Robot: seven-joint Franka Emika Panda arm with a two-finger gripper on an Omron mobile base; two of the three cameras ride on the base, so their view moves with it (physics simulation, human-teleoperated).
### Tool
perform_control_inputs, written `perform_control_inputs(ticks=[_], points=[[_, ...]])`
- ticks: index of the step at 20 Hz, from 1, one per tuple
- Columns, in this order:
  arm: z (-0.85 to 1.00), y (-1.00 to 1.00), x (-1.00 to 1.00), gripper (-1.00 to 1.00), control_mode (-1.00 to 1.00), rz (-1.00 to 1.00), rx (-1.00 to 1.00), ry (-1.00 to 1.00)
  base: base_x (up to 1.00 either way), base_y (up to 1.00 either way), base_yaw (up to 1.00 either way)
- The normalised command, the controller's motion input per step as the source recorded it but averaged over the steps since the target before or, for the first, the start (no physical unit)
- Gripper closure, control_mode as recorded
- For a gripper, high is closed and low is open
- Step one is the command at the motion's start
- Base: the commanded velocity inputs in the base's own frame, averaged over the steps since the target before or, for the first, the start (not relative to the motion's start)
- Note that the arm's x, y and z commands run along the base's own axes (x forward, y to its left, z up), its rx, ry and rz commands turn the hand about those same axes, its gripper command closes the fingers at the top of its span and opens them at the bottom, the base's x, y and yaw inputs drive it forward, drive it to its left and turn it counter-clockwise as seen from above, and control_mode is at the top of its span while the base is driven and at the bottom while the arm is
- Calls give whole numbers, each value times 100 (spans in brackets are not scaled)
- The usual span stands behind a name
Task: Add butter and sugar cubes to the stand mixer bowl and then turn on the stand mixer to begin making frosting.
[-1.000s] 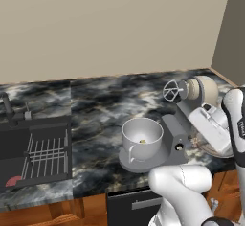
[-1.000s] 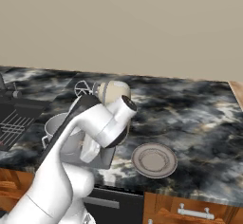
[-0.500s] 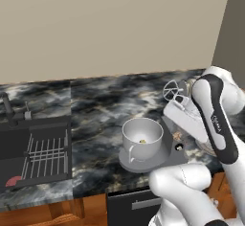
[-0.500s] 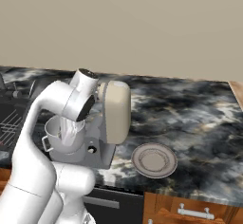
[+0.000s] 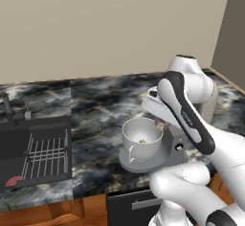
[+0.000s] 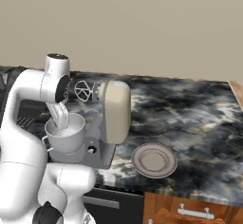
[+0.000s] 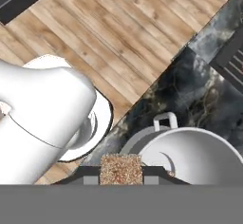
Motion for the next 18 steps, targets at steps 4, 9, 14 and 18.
perform_control_inputs(ticks=[4, 9, 14, 18], points=[[-6, 26, 60, 100, -100, 19, -15, -9, 0, 0, 0], [-29, 18, 57, 100, -100, 17, -10, -6, 0, 0, 0], [-34, 3, 37, 100, -100, 13, -1, 0, 0, 0, 0], [-45, 0, 5, 100, -100, 8, -1, 2, 0, 0, 0]])
